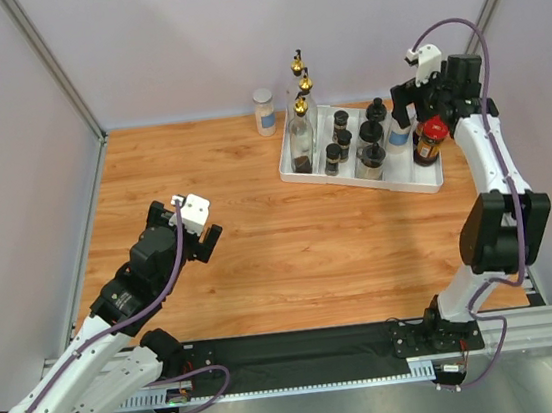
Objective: Organize the condiment bottles
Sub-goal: Place the bottle in the storage box, then move the bottle to the center of the board.
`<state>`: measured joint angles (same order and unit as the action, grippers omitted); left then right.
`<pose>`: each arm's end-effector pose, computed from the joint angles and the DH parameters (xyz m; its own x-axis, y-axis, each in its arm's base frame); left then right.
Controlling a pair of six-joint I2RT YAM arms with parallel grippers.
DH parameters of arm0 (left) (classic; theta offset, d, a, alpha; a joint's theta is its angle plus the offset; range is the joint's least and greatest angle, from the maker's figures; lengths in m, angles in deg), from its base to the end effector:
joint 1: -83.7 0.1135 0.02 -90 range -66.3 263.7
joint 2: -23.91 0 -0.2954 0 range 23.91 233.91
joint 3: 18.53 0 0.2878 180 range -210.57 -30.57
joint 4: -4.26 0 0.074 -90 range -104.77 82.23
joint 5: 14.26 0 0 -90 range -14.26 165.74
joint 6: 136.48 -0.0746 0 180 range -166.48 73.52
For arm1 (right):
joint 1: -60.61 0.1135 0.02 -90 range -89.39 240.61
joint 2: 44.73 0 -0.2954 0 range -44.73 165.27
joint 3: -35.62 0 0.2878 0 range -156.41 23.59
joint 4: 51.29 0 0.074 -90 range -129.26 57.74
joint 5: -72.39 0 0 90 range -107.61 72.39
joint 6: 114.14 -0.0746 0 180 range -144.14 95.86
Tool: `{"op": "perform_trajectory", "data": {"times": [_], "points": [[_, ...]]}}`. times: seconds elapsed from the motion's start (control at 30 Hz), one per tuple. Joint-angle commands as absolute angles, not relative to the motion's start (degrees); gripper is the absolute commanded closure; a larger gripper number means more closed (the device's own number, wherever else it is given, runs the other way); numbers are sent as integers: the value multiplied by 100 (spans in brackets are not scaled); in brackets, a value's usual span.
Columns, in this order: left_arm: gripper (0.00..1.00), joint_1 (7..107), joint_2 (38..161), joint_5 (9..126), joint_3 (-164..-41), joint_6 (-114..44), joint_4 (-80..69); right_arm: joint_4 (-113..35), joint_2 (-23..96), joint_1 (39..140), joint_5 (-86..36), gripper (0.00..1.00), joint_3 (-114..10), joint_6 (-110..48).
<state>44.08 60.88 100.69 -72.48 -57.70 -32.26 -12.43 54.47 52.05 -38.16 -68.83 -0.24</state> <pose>0.1685 -0.0987 0.3278 -0.1998 0.3944 -0.8969 0.3169 0.8922 0.3218 0.4722 -0.0446 0.3518 -0.4398 -0.3174 -0.8401 -0.3586 0.9197 -0.1598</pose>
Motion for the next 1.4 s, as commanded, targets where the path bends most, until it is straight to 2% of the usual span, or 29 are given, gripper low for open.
{"op": "perform_trajectory", "data": {"times": [0.0, 0.23, 0.4, 0.7, 1.1, 1.37], "points": [[0, 4450, 6091, 10079, -7188, -5720, -2992, -1440, 4600, 5173, -4273, 0, -6362, -154], [0, 4564, 6179, 9921, -7135, -5580, -2834, -1378, 3036, 5173, -5240, 0, -5218, -593], [0, 4740, 6293, 9719, -7205, -5457, -2685, -1167, 2340, 5173, -5908, 0, -4664, -1024], [0, 4933, 6706, 9323, -7732, -5159, -2456, -1833, 1110, 5155, -5770, 0, -3363, -1719], [0, 5891, 8270, 8163, -8145, -4385, -1182, -2001, 836, 4707, -6384, 0, -3029, -1807], [0, 6014, 9535, 7838, -8724, -4305, -593, -1975, 722, 4707, -6393, 0, -3028, -1763]]}}
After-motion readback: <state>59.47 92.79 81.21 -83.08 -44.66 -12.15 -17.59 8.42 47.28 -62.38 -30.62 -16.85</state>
